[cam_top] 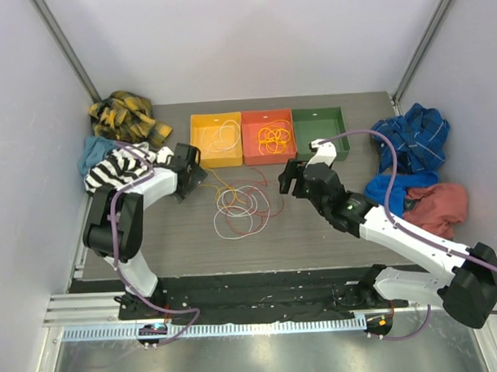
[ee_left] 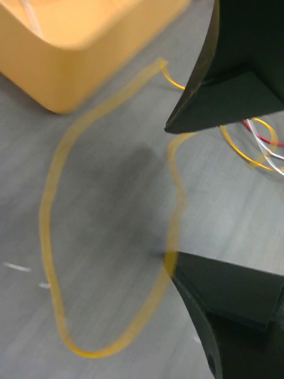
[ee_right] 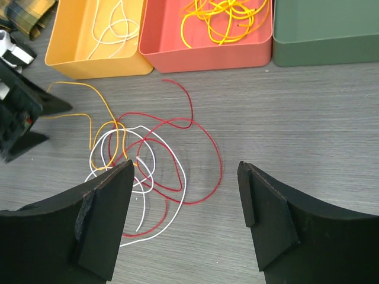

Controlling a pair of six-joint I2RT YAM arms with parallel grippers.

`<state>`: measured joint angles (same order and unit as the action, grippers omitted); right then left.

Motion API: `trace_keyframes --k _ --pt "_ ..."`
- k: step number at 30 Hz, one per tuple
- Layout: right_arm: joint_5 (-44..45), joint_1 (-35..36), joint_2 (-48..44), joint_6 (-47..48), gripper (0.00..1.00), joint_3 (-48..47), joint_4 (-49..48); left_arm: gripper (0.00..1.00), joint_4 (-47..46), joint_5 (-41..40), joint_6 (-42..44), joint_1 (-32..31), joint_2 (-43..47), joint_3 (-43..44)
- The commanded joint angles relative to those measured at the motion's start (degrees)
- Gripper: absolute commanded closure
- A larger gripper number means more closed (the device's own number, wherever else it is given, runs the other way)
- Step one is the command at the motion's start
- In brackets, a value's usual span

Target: Untangle the cables

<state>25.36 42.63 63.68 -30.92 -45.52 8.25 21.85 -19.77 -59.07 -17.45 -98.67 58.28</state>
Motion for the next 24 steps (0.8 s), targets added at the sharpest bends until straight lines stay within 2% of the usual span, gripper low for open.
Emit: trace_keyframes --k 1,5,7,8,9,10,14,17,19,24 --pt "0.91 -0.01 -3.56 1.65 0.21 -1.59 -0.78 0.19 -5.84 -1.14 -5.44 2.16 -4.07 2.71" --pt "1.44 0.08 -5.84 2.26 0.22 -0.8 -0.6 0.36 -6.2 -3.17 -4.83 3.04 -5.91 4.56" --pt "1.53 0.0 -6.46 2.44 0.22 -0.63 -0.43 0.53 -6.29 -3.34 -4.04 3.56 -6.09 5.17" --pt "1.62 0.08 -6.64 2.61 0.22 -0.54 -0.17 0.63 -5.33 -3.26 -3.34 3.74 -6.09 5.78" --pt "1.97 0.0 -6.73 2.62 0.23 -0.54 0.01 0.89 -4.89 -3.0 -2.81 3.74 -5.22 5.88" --pt "2.14 0.08 -7.16 2.7 0.23 -0.54 0.45 1.0 -3.93 -2.82 -2.37 3.74 -4.43 5.88" --pt "2.5 0.0 -8.05 3.06 0.23 -0.27 0.36 1.0 0.37 -1.94 0.0 3.13 5.13 2.9" --pt "1.71 -0.01 -8.22 2.97 0.24 -0.8 0.1 1.0 4.51 -0.8 5.0 0.94 15.77 3.5" --pt "0.83 -0.01 -8.13 2.62 0.24 -1.06 0.1 1.0 8.72 0.08 8.78 -2.12 22.69 7.62" --pt "-0.4 0.0 -8.75 2.61 0.24 -3.61 1.67 1.0 15.06 0.08 12.66 -10.92 28.89 19.57"
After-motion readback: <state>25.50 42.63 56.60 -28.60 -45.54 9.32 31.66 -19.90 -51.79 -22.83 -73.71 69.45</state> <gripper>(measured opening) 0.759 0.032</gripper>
